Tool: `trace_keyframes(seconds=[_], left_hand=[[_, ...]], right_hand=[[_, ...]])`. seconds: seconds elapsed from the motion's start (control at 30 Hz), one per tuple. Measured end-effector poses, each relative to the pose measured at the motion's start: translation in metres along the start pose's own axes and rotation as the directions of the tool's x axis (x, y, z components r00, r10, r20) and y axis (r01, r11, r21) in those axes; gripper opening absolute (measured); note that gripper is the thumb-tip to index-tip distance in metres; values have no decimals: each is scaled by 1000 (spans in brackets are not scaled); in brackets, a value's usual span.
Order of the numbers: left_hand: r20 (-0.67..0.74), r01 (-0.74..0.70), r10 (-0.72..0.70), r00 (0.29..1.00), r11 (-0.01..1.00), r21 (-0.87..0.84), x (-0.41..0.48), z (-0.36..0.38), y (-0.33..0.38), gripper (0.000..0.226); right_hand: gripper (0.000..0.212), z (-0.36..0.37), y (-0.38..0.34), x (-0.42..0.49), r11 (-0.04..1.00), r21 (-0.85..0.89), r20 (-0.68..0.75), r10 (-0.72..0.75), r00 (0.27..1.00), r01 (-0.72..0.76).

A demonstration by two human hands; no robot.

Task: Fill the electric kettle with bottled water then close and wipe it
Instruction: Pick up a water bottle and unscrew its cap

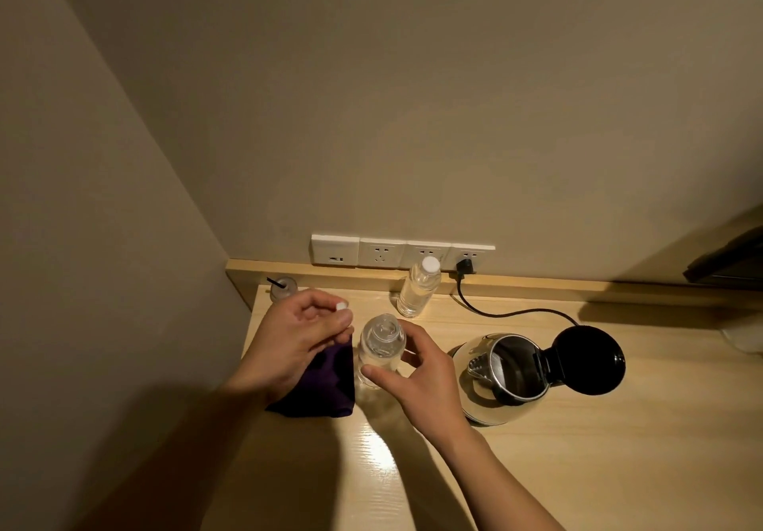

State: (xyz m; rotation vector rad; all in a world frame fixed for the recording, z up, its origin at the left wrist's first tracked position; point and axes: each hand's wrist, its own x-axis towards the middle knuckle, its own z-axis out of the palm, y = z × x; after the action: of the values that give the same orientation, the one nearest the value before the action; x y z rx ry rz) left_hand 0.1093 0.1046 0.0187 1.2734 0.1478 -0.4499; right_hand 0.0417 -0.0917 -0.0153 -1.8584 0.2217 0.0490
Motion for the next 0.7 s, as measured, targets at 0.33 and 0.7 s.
trace_keyframes(seconds=[0.33, 0.7], left_hand=[[-206, 50, 45, 978, 898, 438, 53, -56, -120, 26], [-40, -160, 414, 910, 437, 885, 77, -96, -201, 36]], right_hand=[[60, 4, 9, -3, 997, -49, -43, 52, 998, -54], [62, 13, 14, 0, 997, -50, -84, 61, 995, -65]])
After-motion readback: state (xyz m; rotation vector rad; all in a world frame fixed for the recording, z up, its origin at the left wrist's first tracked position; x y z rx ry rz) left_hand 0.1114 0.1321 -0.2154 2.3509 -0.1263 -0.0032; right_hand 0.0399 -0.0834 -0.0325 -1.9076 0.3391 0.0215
